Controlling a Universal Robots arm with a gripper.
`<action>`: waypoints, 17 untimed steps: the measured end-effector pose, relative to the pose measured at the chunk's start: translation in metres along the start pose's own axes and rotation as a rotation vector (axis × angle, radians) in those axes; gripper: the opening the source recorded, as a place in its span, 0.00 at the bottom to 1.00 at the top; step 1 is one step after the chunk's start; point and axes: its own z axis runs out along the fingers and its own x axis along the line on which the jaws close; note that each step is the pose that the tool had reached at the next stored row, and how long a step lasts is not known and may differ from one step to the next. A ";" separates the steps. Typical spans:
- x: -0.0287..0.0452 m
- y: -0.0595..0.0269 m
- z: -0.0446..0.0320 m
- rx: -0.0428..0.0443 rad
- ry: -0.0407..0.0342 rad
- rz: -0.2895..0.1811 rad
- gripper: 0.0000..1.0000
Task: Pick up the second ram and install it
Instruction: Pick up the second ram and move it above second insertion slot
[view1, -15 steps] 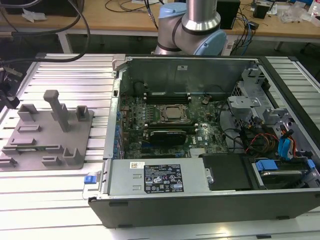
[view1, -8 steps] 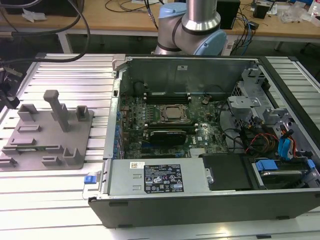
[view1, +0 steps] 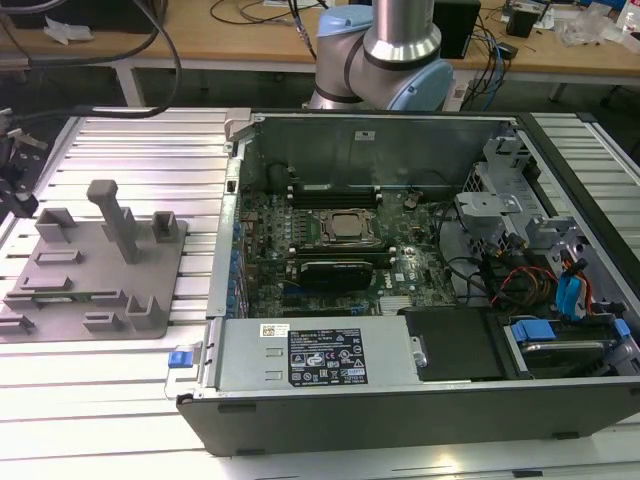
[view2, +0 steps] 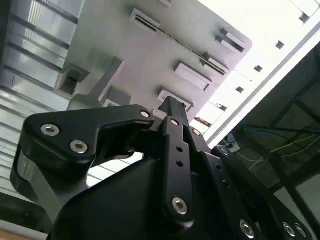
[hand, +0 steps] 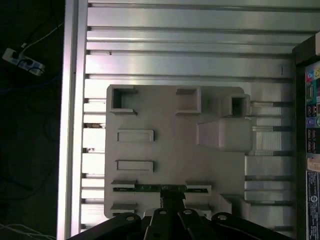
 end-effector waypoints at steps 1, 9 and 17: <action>0.0000 0.0000 0.0000 -0.0002 0.0015 -0.033 0.08; 0.0000 0.0000 0.0000 -0.0015 0.0137 -0.303 0.08; 0.0000 0.0000 0.0000 -0.0030 0.0267 -0.590 0.08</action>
